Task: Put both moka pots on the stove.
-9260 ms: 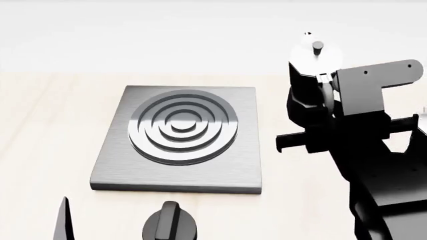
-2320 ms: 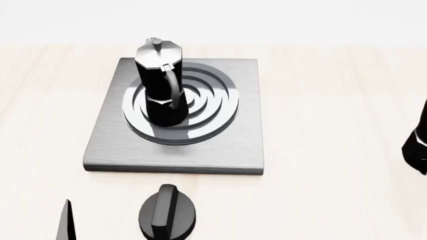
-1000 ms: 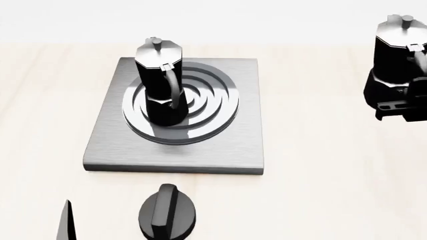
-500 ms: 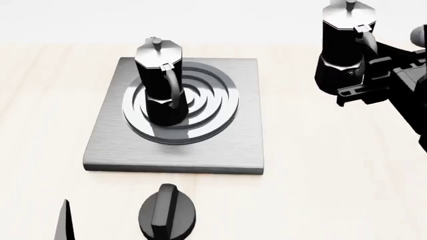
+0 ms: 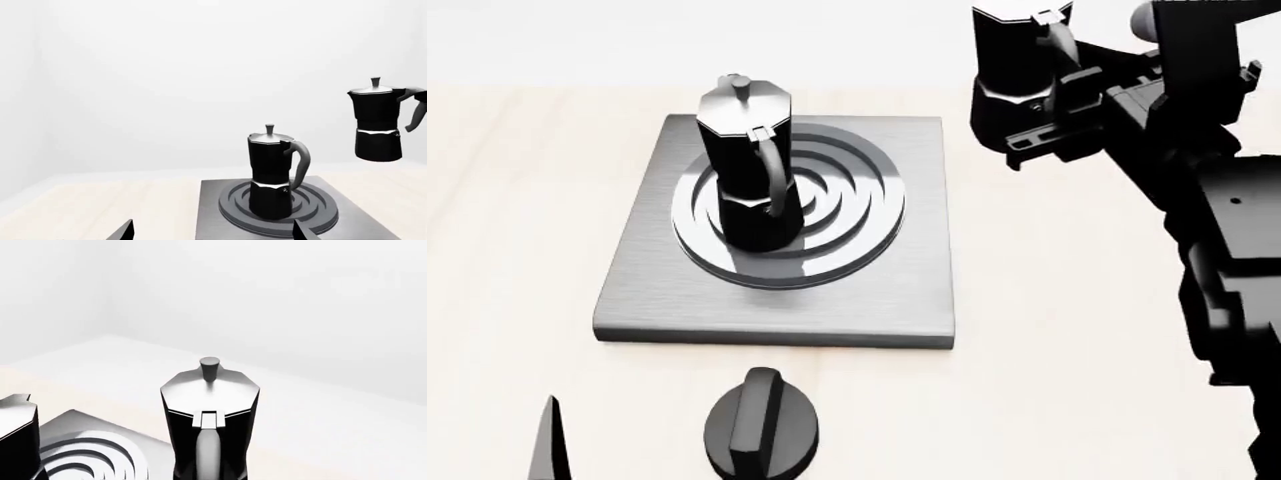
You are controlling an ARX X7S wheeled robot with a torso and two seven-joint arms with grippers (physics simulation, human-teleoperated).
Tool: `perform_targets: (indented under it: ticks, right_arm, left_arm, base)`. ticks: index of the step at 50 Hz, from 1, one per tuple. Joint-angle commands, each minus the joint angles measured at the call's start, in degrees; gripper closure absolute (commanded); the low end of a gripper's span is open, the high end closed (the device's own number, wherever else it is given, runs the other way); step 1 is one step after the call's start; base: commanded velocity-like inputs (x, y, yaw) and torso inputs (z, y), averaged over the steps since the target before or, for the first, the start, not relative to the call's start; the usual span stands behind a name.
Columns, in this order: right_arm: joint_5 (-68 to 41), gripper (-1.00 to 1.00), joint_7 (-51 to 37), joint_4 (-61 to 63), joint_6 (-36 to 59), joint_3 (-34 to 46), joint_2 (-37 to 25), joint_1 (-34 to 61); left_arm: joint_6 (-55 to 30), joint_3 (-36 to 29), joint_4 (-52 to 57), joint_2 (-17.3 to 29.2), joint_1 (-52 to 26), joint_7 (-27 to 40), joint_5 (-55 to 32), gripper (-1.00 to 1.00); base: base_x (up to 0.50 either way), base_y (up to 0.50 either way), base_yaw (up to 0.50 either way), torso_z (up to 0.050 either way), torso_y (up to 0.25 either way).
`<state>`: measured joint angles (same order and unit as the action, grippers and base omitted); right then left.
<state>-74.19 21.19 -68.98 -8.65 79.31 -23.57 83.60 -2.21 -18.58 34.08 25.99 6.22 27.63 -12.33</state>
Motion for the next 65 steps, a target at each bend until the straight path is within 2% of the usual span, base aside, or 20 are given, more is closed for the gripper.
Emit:
perform_targets:
  ticks: [1,10,24,36,50,65]
  right_arm:
    - [2.2,1.00,2.5,-5.9,-0.7,-4.0,6.4,2.6]
    - [5.5,1.00,2.4,-6.0,-0.6,-6.6,9.4,1.6]
    - [14.3,1.00,2.2,-6.0,-1.7,-17.1,13.0,-1.4]
    - [27.9,1.00,1.8,-6.0,-2.8,-33.5,15.5,-4.7]
    - [49.8,1.00,3.8,-6.0,-2.9,-55.6,18.5,-8.2]
    - [64.4,1.00,5.8,-6.0,-3.6,-71.3,20.2,-11.2]
  left_arm:
    - [0.1,0.1,-0.3,0.1,-0.2,0.0,-0.3,-1.00]
    - [0.5,0.1,-0.4,0.1,-0.1,0.1,-0.5,-1.00]
    - [0.9,0.0,-0.8,0.2,-0.1,0.0,-0.8,-1.00]
    - [0.9,-0.1,-0.9,0.3,-0.2,0.1,-0.8,-1.00]
    - [1.0,0.0,-1.1,0.4,-0.2,0.2,-1.1,-1.00]
    - [1.2,-0.2,-1.4,0.5,-0.4,0.3,-1.2,-1.00]
  base:
    - [0.00,0.00,0.00,0.000,0.000]
    - [0.00,0.00,0.00,0.002,0.001]
    - [0.00,0.00,0.00,0.000,0.001]
    - [0.00,0.00,0.00,0.000,0.001]
    - [0.00,0.00,0.00,0.000,0.001]
    - [0.00,0.00,0.00,0.001,0.001]
